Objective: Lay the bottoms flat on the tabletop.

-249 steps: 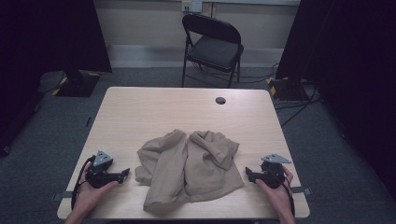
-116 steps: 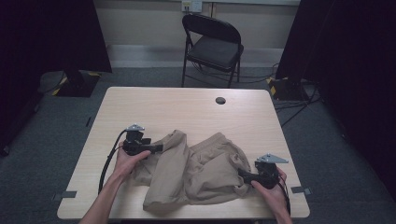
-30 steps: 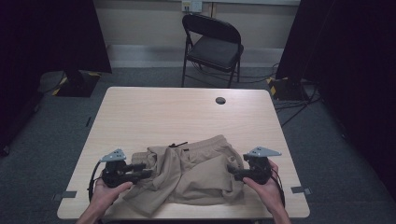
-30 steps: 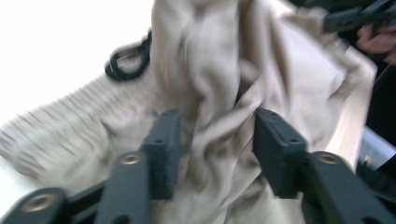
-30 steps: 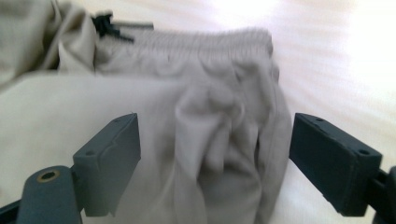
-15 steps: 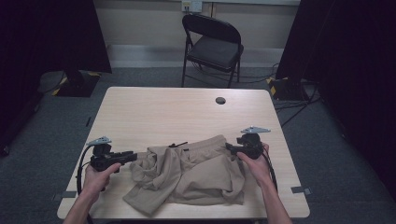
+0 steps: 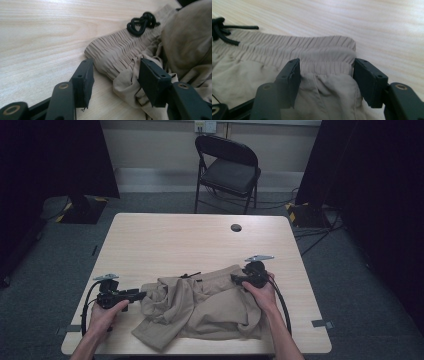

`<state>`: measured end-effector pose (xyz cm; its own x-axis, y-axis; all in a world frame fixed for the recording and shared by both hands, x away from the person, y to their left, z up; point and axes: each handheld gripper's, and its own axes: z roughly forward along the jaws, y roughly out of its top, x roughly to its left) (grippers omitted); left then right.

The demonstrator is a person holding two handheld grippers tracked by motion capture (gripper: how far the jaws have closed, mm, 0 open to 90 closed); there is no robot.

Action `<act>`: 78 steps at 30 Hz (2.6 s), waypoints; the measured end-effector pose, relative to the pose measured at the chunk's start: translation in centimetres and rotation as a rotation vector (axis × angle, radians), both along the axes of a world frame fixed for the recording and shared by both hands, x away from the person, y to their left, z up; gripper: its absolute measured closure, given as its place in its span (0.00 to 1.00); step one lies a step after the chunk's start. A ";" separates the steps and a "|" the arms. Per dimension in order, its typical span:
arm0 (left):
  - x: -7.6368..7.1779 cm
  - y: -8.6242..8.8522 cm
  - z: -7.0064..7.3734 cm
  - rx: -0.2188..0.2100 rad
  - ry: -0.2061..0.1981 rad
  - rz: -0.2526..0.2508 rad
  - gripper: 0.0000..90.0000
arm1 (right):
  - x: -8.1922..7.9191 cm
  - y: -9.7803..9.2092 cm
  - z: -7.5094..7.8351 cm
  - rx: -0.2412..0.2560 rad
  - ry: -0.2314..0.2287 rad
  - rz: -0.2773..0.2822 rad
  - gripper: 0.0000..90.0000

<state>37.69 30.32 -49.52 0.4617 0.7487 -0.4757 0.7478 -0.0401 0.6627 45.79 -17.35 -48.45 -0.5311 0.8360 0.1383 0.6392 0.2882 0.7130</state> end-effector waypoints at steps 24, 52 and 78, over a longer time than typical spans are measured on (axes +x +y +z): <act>-0.1 -0.6 -0.4 0.011 0.011 -0.010 0.67 | -1.1 -0.9 -0.5 0.072 0.029 -0.022 0.83; 1.3 -1.4 9.2 -0.098 -0.346 0.042 0.91 | -3.7 -3.3 9.9 0.256 -0.274 -0.016 0.95; 3.8 -1.2 19.1 -0.133 -0.531 0.023 0.91 | -2.1 -2.9 19.7 0.269 -0.456 -0.009 0.94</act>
